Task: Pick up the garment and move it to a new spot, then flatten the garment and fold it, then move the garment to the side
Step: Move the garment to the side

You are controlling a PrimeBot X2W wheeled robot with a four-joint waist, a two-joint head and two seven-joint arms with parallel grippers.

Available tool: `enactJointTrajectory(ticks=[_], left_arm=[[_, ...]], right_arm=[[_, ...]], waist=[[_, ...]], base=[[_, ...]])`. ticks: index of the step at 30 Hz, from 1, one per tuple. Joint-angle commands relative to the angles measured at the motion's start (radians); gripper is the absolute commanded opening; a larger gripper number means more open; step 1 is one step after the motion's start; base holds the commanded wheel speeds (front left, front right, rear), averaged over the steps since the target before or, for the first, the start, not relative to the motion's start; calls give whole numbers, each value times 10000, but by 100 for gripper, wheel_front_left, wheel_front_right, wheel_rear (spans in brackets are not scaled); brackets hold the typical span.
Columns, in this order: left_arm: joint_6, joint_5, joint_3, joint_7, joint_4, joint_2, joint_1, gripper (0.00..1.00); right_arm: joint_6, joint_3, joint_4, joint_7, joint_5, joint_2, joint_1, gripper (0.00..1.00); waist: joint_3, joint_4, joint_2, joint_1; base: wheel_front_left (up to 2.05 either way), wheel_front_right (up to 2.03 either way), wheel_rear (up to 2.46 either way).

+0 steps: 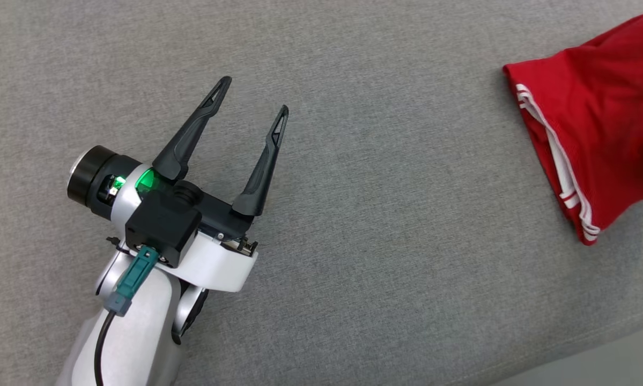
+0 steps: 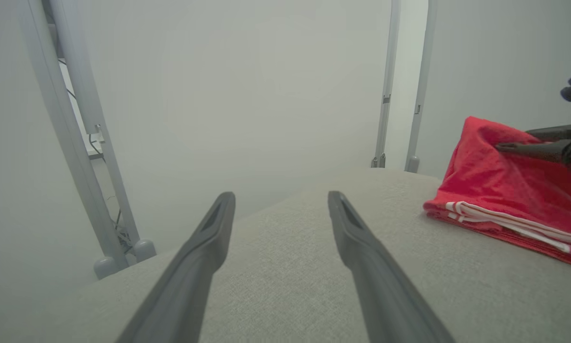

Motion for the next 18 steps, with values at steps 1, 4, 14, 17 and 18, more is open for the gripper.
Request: enactJointTrajectory(ticks=[1, 4, 14, 17, 18], left_arm=[[35, -19, -9, -42, 2, 20, -168, 100], [84, -77, 12, -124, 60, 13, -123, 100], [419, -375, 262, -387, 287, 29, 389, 100], [548, -447, 434, -447, 352, 60, 521, 100], [606, -491, 499, -472, 381, 75, 602, 100]], right_arm=[[-7, -75, -24, -76, -155, -35, -29, 100], [-7, -295, -461, -71, -380, 99, 198, 100], [-7, -1239, -3802, -66, -497, 1077, 1566, 100], [-7, -1484, -4884, -65, -491, 1504, 2205, 100], [-7, -1496, -5210, -65, -458, 1671, 2443, 100]], waist=[[-1, 72, 0, 0], [-94, 158, 0, 0], [-817, 288, 0, 0], [-1093, 458, 0, 0], [-1197, 525, 0, 0]], base=[[0, 0, 0], [0, 0, 0], [0, 0, 0], [0, 0, 0], [0, 0, 0]])
